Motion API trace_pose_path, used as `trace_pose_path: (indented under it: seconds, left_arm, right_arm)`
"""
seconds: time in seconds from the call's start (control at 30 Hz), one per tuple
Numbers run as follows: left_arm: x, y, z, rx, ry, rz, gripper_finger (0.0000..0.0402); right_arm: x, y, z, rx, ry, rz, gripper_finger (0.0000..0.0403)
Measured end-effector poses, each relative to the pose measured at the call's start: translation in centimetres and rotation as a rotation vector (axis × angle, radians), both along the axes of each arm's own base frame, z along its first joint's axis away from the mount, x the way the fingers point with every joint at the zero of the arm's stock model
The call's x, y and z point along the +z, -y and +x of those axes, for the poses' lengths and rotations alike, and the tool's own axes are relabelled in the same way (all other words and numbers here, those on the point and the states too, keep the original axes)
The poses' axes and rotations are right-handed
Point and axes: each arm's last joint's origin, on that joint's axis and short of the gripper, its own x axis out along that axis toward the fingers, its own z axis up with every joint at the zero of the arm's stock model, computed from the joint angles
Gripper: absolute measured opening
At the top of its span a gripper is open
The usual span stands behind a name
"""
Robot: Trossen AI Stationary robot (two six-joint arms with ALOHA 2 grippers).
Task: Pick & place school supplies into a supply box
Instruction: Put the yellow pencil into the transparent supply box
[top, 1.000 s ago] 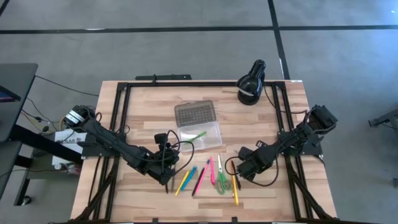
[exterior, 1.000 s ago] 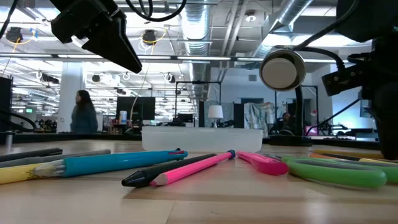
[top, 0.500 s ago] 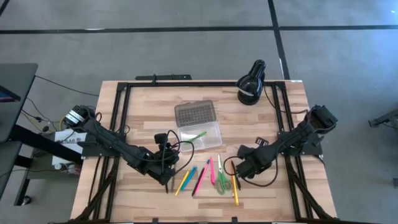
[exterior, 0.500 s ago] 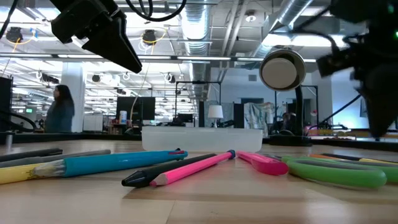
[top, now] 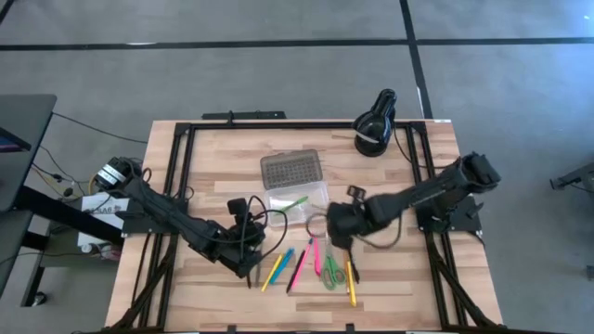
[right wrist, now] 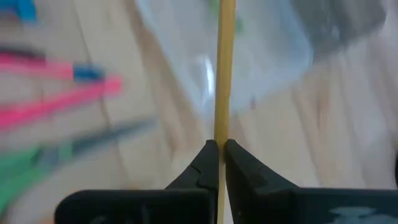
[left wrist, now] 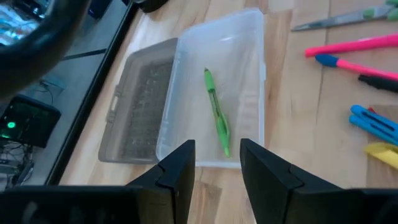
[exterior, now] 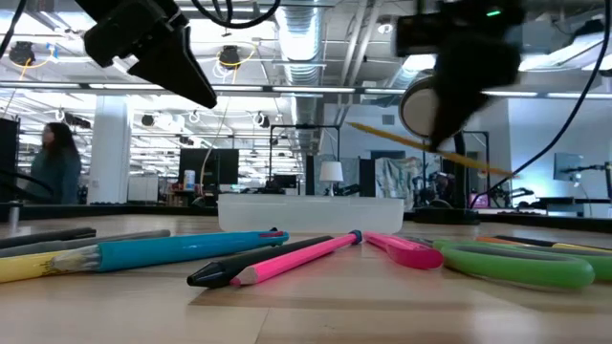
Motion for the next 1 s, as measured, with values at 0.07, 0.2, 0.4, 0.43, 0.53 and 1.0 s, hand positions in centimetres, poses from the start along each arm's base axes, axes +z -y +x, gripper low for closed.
trace_pose_path:
  seconds: [0.07,0.2,0.4,0.43,0.53,1.0]
  left_arm:
    - [-0.1,0.2,-0.4,0.014,-0.005,-0.009,0.0123]
    - [-0.4,0.6,-1.6,0.054,-0.020,-0.024,0.0123]
    - [-0.4,1.9,-3.5,0.087,0.034,-0.001,0.0123]
    - [-0.3,2.1,-3.7,0.085,0.049,0.000,0.0123]
    - [-0.3,2.9,-4.3,0.068,0.085,0.007,0.0123]
    - [-0.2,4.0,-5.1,0.047,0.122,-0.022,0.0123]
  right_arm:
    - [0.2,1.1,1.1,0.036,0.049,0.001,0.0000]
    - [0.6,3.1,2.5,0.085,0.121,-0.004,0.0000]
    - [1.3,5.6,4.0,0.138,0.224,0.038,0.0000]
    - [1.4,5.9,4.3,0.147,0.246,0.044,0.0000]
    - [1.8,6.6,4.8,0.166,0.305,0.057,0.0000]
    - [-3.6,8.0,7.5,0.180,0.191,0.119,0.0000]
